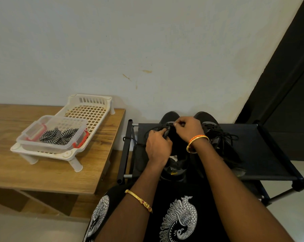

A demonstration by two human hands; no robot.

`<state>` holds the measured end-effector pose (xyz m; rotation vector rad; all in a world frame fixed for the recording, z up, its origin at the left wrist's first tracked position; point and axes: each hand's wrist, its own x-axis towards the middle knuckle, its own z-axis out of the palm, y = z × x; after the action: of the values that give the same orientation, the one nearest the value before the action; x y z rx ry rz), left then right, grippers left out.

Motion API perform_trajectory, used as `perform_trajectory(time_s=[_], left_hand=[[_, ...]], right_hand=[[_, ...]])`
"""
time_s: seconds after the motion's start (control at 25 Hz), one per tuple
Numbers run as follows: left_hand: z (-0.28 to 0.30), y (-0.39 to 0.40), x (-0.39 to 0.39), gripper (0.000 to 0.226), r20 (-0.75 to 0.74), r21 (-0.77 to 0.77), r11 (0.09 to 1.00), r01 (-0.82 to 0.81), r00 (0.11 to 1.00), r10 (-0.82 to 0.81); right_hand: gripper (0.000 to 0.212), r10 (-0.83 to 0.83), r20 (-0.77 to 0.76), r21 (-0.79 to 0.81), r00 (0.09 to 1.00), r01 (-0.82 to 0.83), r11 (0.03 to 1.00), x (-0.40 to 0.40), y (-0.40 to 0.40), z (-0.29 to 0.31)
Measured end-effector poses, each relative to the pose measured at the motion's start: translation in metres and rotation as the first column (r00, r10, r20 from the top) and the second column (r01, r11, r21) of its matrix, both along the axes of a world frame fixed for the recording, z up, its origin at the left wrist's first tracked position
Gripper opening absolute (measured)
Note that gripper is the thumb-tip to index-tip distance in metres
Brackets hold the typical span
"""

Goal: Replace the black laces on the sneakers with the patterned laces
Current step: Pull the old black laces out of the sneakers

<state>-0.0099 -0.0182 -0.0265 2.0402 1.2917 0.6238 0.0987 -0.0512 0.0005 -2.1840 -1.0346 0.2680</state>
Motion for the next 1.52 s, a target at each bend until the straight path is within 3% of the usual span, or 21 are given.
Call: perform_trajectory(time_s=[0.12, 0.2, 0.36, 0.48, 0.6, 0.68, 0.72, 0.76, 0.8, 0.88, 0.96, 1.08, 1.36, 1.52], left_hand=[[-0.005, 0.003, 0.001, 0.033, 0.008, 0.005, 1.0, 0.005, 1.0, -0.005], [-0.007, 0.003, 0.002, 0.031, 0.004, 0.001, 1.0, 0.005, 1.0, -0.005], [-0.009, 0.004, 0.002, 0.033, 0.001, 0.003, 1.0, 0.005, 1.0, -0.005], [-0.005, 0.002, 0.002, 0.036, 0.009, -0.011, 1.0, -0.003, 1.0, 0.003], [-0.002, 0.0, 0.001, 0.039, 0.019, -0.023, 1.0, -0.006, 1.0, 0.007], [0.0, -0.001, 0.0, 0.039, 0.01, -0.024, 1.0, -0.009, 1.0, 0.01], [0.001, 0.0, 0.0, 0.039, 0.009, -0.023, 1.0, -0.009, 1.0, 0.009], [0.001, -0.001, 0.0, 0.039, 0.01, -0.023, 1.0, -0.008, 1.0, 0.008], [0.001, -0.001, 0.0, 0.04, 0.013, -0.024, 1.0, -0.007, 1.0, 0.007], [-0.002, 0.0, 0.0, 0.039, 0.019, -0.021, 1.0, -0.002, 1.0, 0.003], [-0.003, 0.001, 0.0, 0.036, 0.01, -0.017, 1.0, 0.004, 1.0, -0.004], [-0.002, 0.0, 0.0, 0.035, 0.005, -0.029, 1.0, -0.001, 1.0, 0.001], [-0.002, 0.001, 0.0, 0.034, 0.005, -0.017, 1.0, -0.002, 1.0, 0.002], [0.0, -0.001, 0.0, 0.037, 0.023, -0.026, 1.0, -0.006, 1.0, 0.007]], right_hand=[[0.02, 0.089, 0.223, -0.25, 0.971, -0.031, 0.968, -0.01, 0.008, -0.006], [0.017, 0.047, 0.193, -0.213, 0.98, -0.005, 0.977, -0.01, 0.009, -0.007], [0.009, -0.043, -0.069, 0.036, 0.997, 0.046, 0.998, -0.001, 0.003, -0.008], [0.013, -0.038, -0.365, 0.298, 0.93, 0.156, 0.942, 0.005, -0.006, 0.006], [0.024, 0.075, -0.668, 0.515, 0.741, 0.387, 0.765, 0.013, -0.013, 0.018], [0.024, 0.206, -0.787, 0.542, 0.581, 0.492, 0.682, 0.014, -0.014, 0.023], [0.024, 0.221, -0.805, 0.532, 0.551, 0.505, 0.68, 0.013, -0.013, 0.024], [0.022, 0.191, -0.795, 0.517, 0.577, 0.478, 0.709, 0.009, -0.011, 0.024], [0.02, 0.103, -0.724, 0.482, 0.682, 0.394, 0.783, 0.006, -0.01, 0.023], [0.012, -0.043, -0.308, 0.236, 0.95, 0.12, 0.964, 0.002, -0.007, 0.012], [0.015, 0.044, 0.022, -0.057, 0.999, -0.043, 0.997, -0.003, -0.002, 0.001], [0.016, 0.089, 0.139, -0.207, 0.986, -0.059, 0.976, -0.011, 0.002, 0.0], [0.017, -0.063, -0.086, 0.098, 0.994, 0.071, 0.993, 0.001, 0.001, -0.003], [0.021, -0.122, -0.402, 0.393, 0.908, 0.292, 0.872, 0.009, -0.008, 0.013]])
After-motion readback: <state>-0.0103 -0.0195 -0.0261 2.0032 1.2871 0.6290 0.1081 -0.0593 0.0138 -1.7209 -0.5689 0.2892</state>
